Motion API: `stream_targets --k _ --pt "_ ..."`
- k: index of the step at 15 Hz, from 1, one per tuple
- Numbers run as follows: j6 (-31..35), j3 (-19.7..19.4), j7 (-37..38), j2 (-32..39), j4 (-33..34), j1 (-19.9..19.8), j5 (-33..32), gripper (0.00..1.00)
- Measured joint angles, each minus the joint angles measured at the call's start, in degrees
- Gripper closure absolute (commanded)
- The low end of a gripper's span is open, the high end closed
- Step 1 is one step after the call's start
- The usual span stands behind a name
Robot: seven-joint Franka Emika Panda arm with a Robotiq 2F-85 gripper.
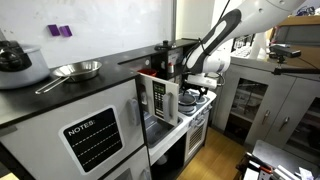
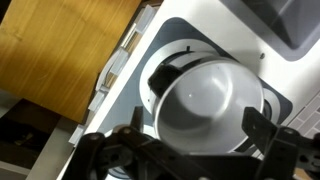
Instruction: Put the pot in the sink on the stove.
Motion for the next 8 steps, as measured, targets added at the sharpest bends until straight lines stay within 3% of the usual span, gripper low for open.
stream_targets --k 4,8 --pt "2.90 1.67 -5.12 -4.92 -5.59 0.71 3.17 0.00" --pt "5.33 2.57 -10.40 -14.34 -14.80 1.70 3.72 0.00"
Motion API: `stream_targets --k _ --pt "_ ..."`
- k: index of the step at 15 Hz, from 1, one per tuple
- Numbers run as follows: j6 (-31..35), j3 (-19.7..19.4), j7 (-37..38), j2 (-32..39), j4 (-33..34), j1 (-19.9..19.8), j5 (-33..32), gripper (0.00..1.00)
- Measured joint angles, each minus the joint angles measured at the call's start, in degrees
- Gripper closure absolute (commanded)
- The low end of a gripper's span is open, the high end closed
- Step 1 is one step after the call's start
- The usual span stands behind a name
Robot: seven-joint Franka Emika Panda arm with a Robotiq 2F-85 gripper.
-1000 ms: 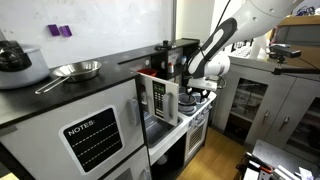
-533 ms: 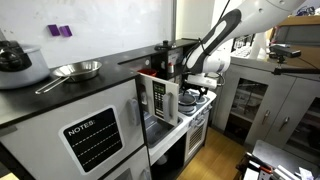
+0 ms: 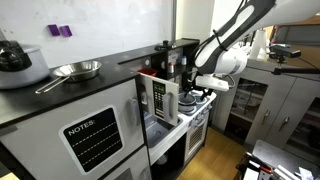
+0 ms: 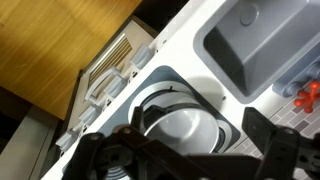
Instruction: Put the pot in the sink on the stove.
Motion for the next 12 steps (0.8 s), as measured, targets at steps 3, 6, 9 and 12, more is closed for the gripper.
stream_targets --k 3,6,9,12 --pt "-0.08 0.02 -2.00 -8.82 -7.48 0.69 -3.15 0.00" --pt "-1.54 0.05 -2.55 -17.24 -13.90 0.69 -10.04 0.00" --pt "-7.25 0.05 -5.30 -22.96 -14.93 0.68 -14.93 0.00" --pt "-13.94 0.03 -10.04 -26.69 -14.76 0.69 -17.75 0.00"
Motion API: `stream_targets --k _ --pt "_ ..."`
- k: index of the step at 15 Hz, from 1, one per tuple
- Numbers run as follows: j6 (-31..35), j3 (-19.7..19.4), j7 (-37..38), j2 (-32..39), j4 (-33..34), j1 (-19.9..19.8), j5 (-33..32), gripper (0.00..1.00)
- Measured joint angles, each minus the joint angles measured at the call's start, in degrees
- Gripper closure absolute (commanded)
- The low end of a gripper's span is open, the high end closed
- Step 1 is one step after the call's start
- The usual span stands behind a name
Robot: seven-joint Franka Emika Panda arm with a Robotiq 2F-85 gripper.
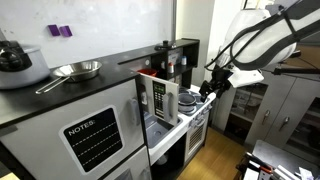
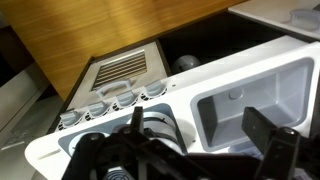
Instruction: Put the pot in the sink on the stove.
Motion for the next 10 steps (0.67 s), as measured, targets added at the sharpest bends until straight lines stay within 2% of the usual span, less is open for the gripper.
stream_targets --k 4,10 --pt "-6.10 0.00 -5.65 -2.53 0.03 0.04 -2.84 0.00" --pt "-11.39 -0.01 -11.67 -2.80 1.90 0.54 -5.18 0.00"
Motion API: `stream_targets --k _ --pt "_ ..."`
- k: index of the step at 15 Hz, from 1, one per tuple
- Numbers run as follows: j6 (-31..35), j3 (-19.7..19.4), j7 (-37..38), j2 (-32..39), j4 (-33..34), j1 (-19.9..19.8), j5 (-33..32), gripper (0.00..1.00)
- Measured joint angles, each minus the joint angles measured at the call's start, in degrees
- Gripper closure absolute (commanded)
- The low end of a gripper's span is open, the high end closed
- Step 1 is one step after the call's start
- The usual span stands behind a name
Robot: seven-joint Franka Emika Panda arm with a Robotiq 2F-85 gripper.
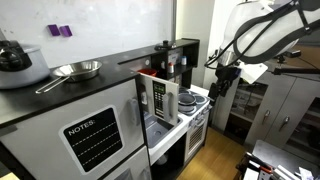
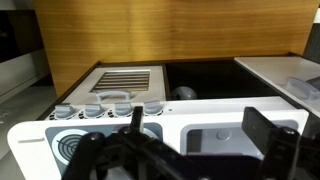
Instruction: Put the pot in the sink on the stove.
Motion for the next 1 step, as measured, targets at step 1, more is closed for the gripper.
stream_targets --k 1 --pt "0.02 -0.02 0.04 0.01 -0.09 0.00 0.00 0.00"
